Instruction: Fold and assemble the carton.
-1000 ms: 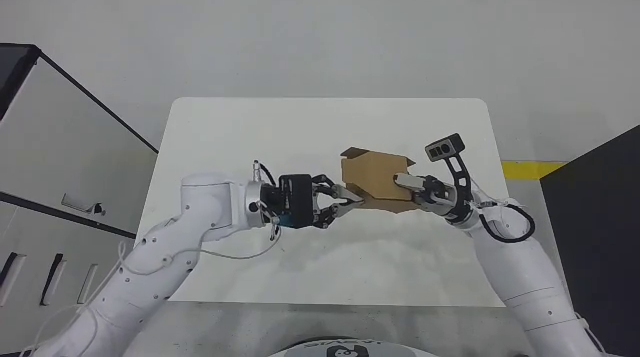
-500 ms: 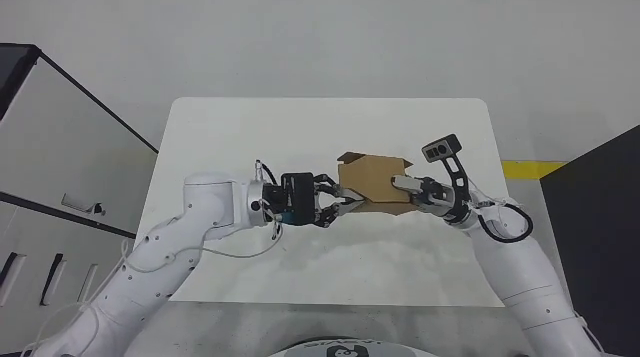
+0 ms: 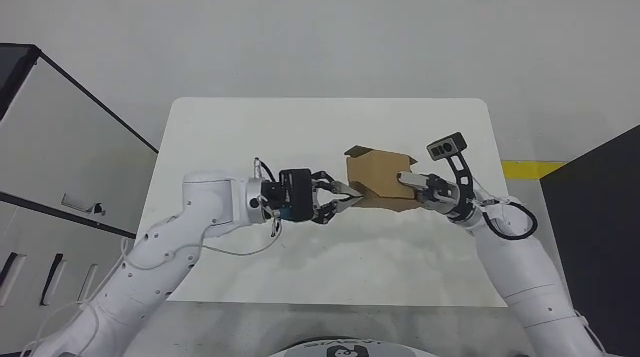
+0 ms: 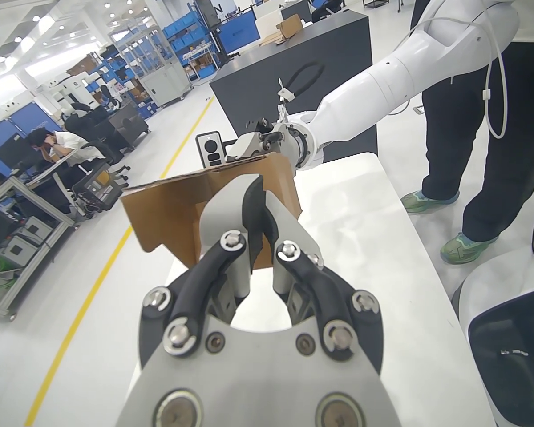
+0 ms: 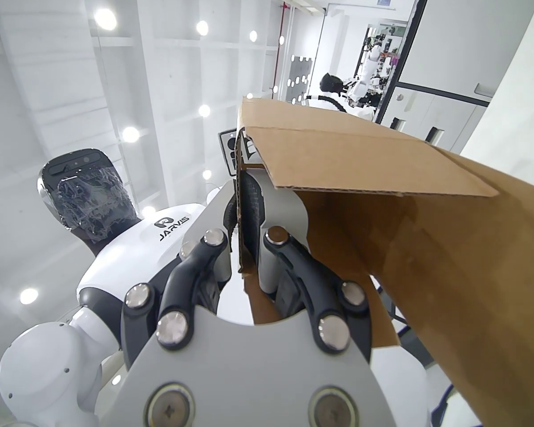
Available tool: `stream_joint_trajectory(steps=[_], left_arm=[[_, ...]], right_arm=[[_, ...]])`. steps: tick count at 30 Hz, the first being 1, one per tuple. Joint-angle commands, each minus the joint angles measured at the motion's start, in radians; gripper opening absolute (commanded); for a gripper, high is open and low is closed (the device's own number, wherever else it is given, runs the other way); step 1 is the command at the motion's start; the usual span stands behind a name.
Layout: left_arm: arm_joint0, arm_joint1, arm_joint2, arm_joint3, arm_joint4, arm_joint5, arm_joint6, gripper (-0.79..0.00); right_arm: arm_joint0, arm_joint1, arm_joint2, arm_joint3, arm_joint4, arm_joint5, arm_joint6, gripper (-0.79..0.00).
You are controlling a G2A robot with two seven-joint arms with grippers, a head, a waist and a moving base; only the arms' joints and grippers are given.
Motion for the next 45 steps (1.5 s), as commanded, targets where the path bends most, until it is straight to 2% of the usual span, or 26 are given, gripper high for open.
stream_joint_trajectory(steps=[1,11,25,35,45], left_arm=[[-0.002,-0.001,0.007,0.000,0.001,-0.001,-0.001,-0.785],[-0.011,-0.006,0.023,0.003,0.006,0.001,-0.003,-0.785],[0.012,0.000,-0.008,-0.012,0.007,0.007,-0.005,-0.785],[0.008,-0.003,0.014,-0.020,0.015,-0.004,-0.004,-0.785],[0.026,0.003,-0.024,-0.029,0.014,0.001,0.003,-0.785]], right_arm=[[0.000,-0.001,-0.004,-0.003,-0.001,0.001,0.001,-0.785],[-0.002,-0.005,-0.022,-0.010,-0.007,0.004,0.003,-0.785],[-0.013,-0.004,-0.002,-0.018,-0.004,-0.003,-0.002,-0.785],[-0.020,-0.006,-0.011,-0.029,-0.009,0.004,-0.006,-0.785],[-0.023,-0.005,0.005,-0.030,-0.006,0.005,-0.009,-0.785]])
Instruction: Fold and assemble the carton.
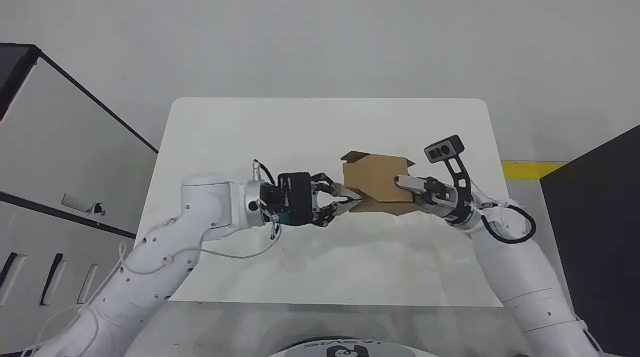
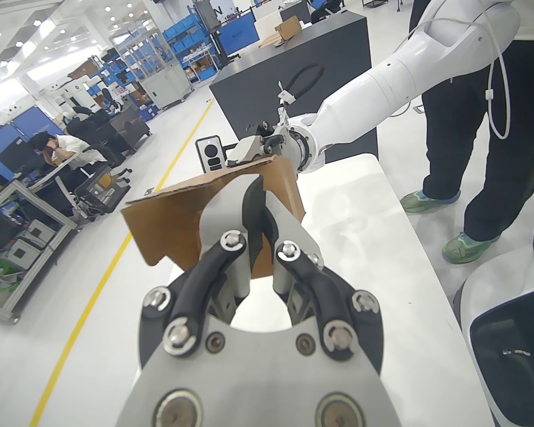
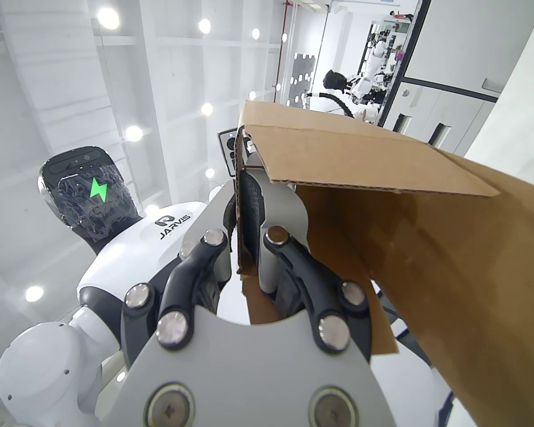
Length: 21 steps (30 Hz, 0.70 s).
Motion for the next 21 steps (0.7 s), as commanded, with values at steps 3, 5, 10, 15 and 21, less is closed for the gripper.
stream_joint_trajectory(steps=[3,5,10,15,21], left_arm=[[0.006,0.000,0.006,-0.006,0.001,-0.007,-0.001,-0.785],[0.004,-0.001,0.014,-0.006,0.002,-0.009,-0.002,-0.785],[-0.004,-0.003,0.025,-0.001,0.002,-0.012,-0.003,-0.785],[-0.005,-0.003,0.016,0.003,-0.003,-0.003,-0.001,-0.785],[0.006,0.002,-0.015,0.002,-0.003,0.006,0.002,-0.785]], right_arm=[[-0.001,-0.001,-0.006,-0.006,-0.002,0.004,-0.002,-0.785],[-0.001,-0.002,-0.012,-0.008,-0.004,0.005,-0.003,-0.785],[0.000,-0.004,-0.020,-0.006,-0.004,0.006,-0.004,-0.785],[-0.001,-0.004,-0.013,0.001,0.002,0.005,-0.002,-0.785],[-0.002,-0.003,0.001,0.008,0.016,0.008,0.002,-0.785]])
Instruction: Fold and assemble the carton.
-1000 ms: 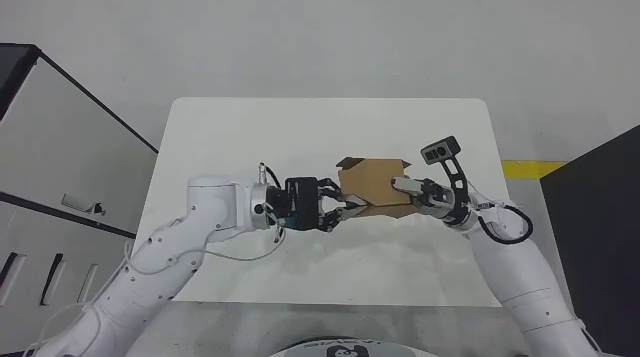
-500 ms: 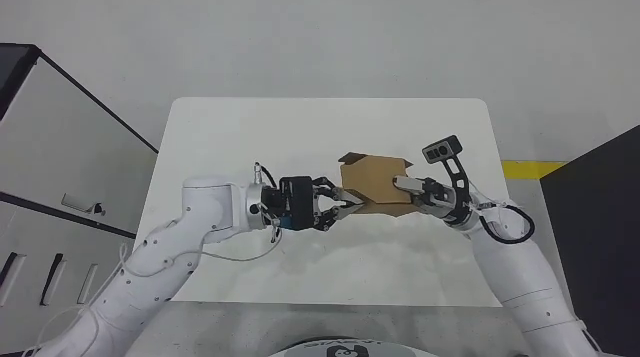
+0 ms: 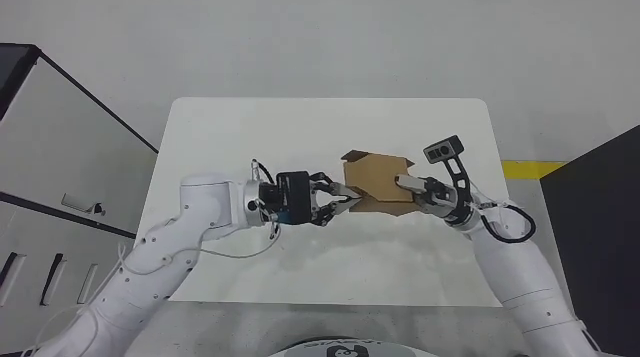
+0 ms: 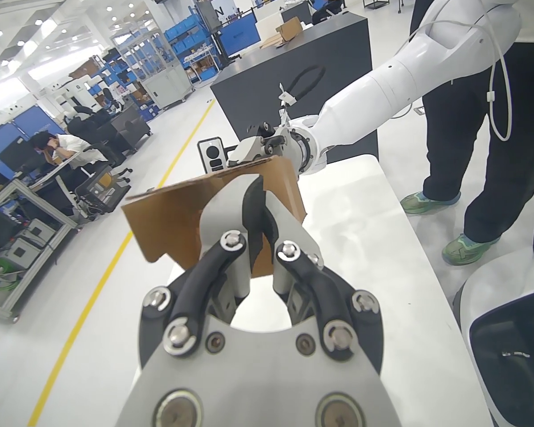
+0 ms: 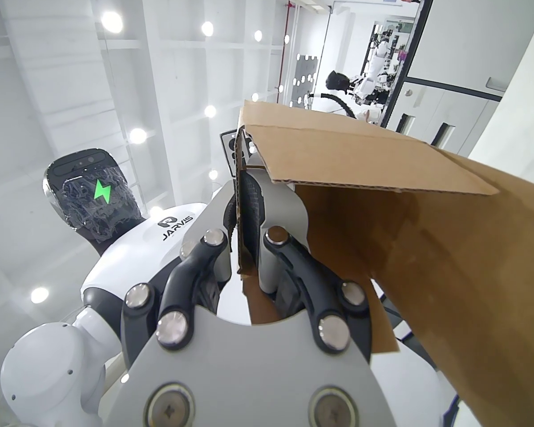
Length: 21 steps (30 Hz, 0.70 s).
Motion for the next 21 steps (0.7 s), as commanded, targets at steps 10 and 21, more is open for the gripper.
stream_joint_trajectory(steps=[10,21], left_arm=[[0.017,0.008,-0.056,-0.003,0.007,0.026,0.001,-0.785],[0.021,0.013,-0.091,-0.009,0.039,0.061,-0.045,-0.785]], right_arm=[[0.002,0.001,0.017,0.012,0.010,0.007,0.012,-0.785],[0.000,0.002,0.029,0.013,0.018,0.002,0.023,-0.785]])
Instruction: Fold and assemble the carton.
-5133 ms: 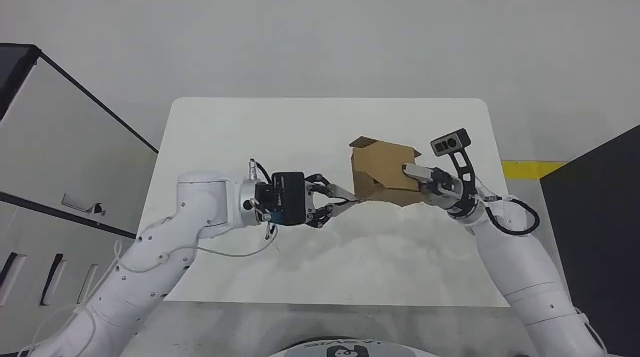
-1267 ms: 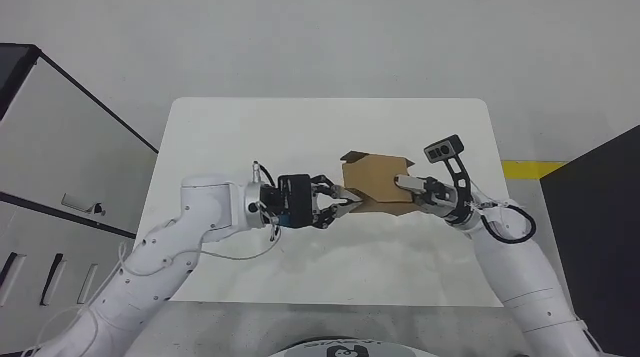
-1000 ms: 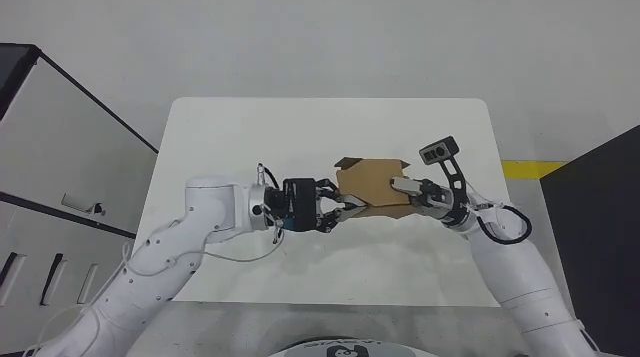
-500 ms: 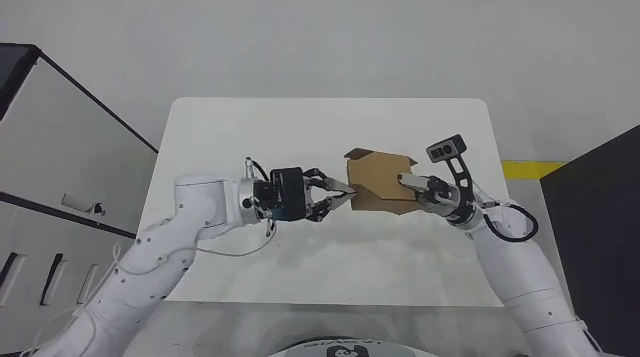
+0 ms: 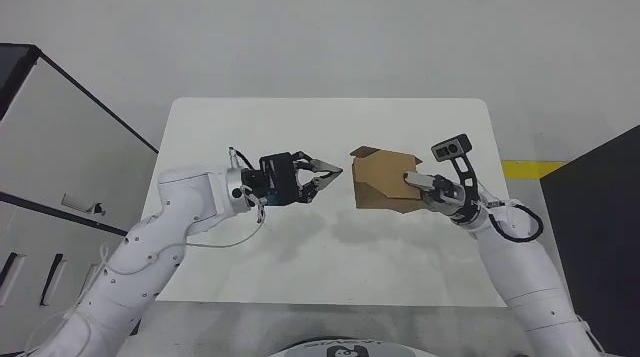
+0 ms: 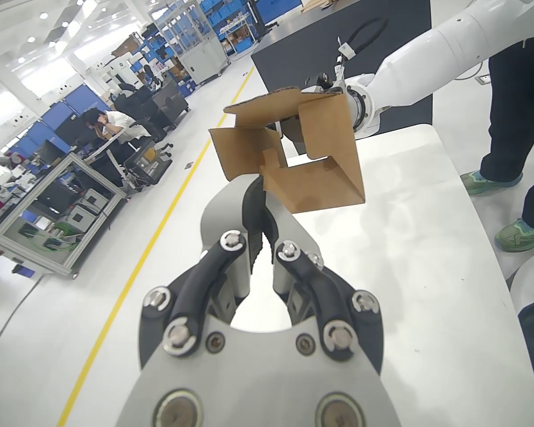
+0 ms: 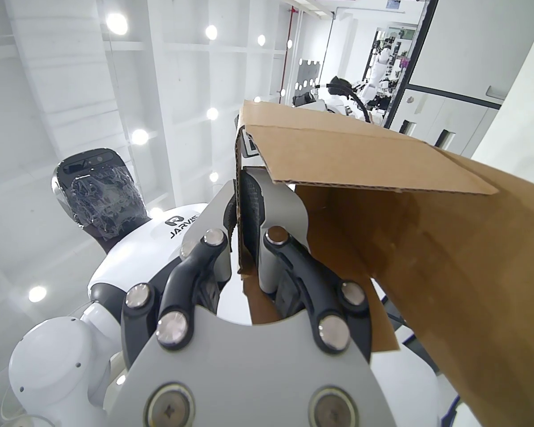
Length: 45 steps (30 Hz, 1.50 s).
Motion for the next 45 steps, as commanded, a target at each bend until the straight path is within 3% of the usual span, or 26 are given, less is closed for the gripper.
stream_joint_trajectory(steps=[1,5,19,45], left_arm=[[0.000,0.000,0.000,0.000,-0.001,0.000,0.001,-0.785],[0.004,-0.001,-0.006,-0.012,-0.001,0.031,0.001,-0.785],[-0.012,-0.006,-0.002,-0.002,0.000,0.061,0.033,-0.785],[-0.069,-0.026,0.089,0.042,-0.040,-0.008,0.092,-0.785]], right_arm=[[0.000,0.000,0.000,0.000,0.000,0.000,0.000,-0.785],[-0.007,0.001,-0.004,-0.020,-0.038,0.020,-0.032,-0.785],[-0.009,0.001,-0.005,-0.017,0.005,0.043,0.039,-0.785],[0.004,-0.003,-0.018,-0.015,0.006,0.063,0.045,-0.785]])
